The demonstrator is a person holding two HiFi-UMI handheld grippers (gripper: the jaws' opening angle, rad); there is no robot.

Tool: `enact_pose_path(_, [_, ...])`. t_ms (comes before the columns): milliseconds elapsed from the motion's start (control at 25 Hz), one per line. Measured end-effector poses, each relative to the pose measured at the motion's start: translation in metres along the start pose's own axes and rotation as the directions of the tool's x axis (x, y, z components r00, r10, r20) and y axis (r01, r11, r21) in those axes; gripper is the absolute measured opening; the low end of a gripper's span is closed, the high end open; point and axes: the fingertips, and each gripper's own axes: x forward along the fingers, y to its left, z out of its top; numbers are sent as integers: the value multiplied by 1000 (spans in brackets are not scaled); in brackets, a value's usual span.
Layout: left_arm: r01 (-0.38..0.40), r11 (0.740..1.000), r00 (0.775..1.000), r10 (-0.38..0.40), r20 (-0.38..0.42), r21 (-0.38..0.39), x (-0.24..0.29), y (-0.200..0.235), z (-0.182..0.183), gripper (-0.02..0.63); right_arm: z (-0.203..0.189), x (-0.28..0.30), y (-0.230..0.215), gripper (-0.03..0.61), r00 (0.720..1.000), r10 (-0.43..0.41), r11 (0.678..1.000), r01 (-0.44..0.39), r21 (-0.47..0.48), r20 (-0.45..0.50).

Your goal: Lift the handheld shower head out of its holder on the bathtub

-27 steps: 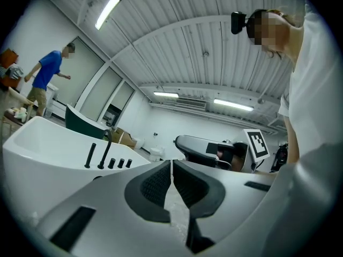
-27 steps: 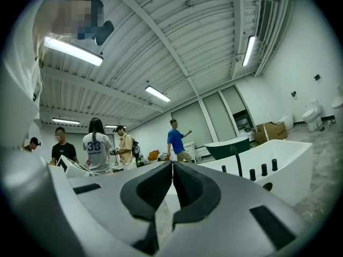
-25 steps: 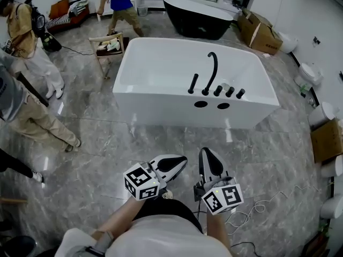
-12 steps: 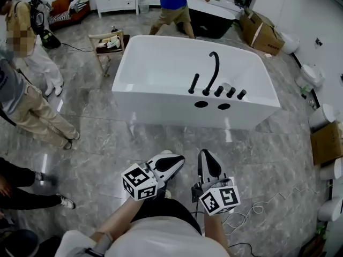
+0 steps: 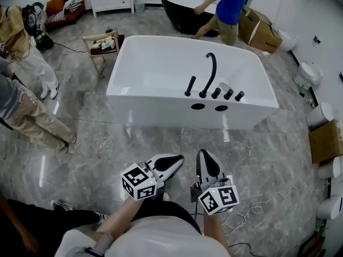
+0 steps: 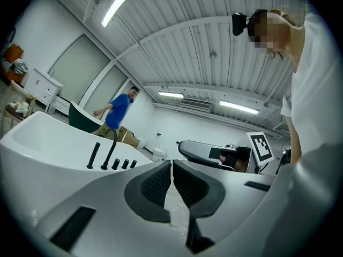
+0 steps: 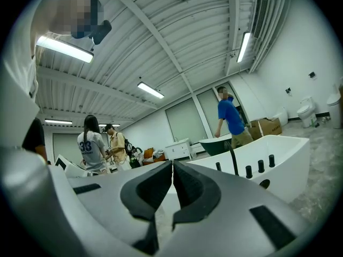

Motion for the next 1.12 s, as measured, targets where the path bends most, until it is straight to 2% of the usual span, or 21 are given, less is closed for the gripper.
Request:
enact_pose_path(160, [2,1000,1000,-2,-3,-7,13,22,6,20,1,21,-14,18,1000,-2,1000,2,-2,-6])
enact_pose_path(680, [18,1000,1000,-18,8,0,71,109,58,20,30,120,-63,18,1000,-4,1000,4,7,-5])
enact_pose_path(1120, [24,1000,1000,-24,-1,-7,100,169,89,20,40,182,-93,18,999,-38,999,38,20,-18])
